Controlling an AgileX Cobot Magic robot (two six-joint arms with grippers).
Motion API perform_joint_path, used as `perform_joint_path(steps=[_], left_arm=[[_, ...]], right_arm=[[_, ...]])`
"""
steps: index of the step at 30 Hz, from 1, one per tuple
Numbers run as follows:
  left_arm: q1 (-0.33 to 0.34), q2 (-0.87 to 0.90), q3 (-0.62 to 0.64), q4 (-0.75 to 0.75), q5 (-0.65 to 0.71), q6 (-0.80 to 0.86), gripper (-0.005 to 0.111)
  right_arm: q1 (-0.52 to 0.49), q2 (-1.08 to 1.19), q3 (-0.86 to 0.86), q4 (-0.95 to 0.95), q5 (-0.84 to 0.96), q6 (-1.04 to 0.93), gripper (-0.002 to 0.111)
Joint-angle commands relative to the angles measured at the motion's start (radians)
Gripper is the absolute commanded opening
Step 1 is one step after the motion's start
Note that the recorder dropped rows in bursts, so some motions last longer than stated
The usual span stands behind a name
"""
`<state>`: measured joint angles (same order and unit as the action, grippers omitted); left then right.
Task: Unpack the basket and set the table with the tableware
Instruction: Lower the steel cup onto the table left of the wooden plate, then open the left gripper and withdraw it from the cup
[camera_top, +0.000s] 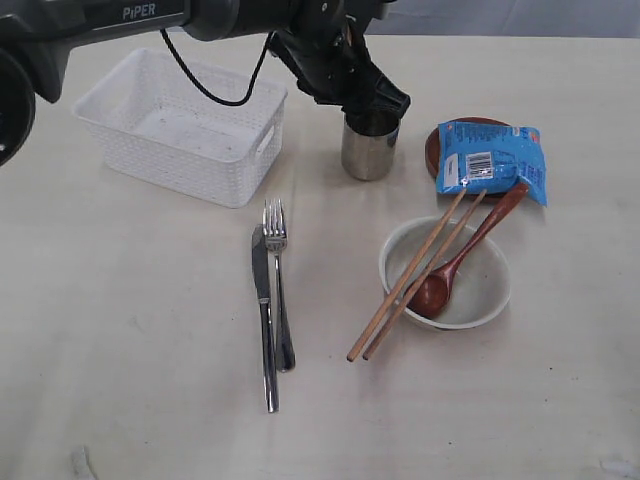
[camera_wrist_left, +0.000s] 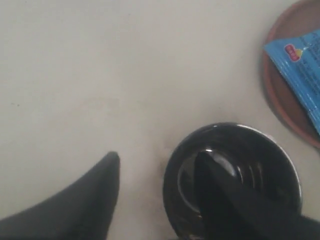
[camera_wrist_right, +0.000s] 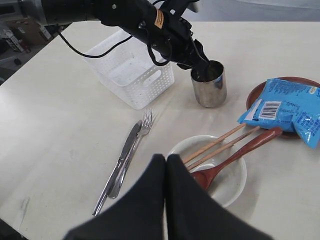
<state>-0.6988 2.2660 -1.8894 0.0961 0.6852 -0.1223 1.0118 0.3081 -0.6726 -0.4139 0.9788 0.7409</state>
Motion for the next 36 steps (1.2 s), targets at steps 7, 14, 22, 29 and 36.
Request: perform_joint_path(steps=[7,14,22,29,36], left_arm=[[0.034,-0.104,-0.002,0.035,0.08,-0.06,0.056],[0.1,-0.248,-0.002,0.036,0.145,-0.092,0.053],[0.131,-0.447,0.086,0.032,0.119,-0.079,0.001],[0.131,-0.697,0.334,0.032,-0.082,-0.074,0.0],[0.131,-1.012,0.618,0.032,-0.33,-0.074,0.0]], right_arm=[[0.005,0.012,0.001,-0.122,0.11,0.084,0.0],[0.017,0.057,0.0,-0.147,0.054,0.186,0.0],[0.082,0.265,0.0,-0.144,-0.113,0.254,0.0],[0.082,0.374,-0.002,-0.148,-0.438,0.272,0.0],[0.082,0.297,-0.083,-0.38,-0.413,0.344,0.0]])
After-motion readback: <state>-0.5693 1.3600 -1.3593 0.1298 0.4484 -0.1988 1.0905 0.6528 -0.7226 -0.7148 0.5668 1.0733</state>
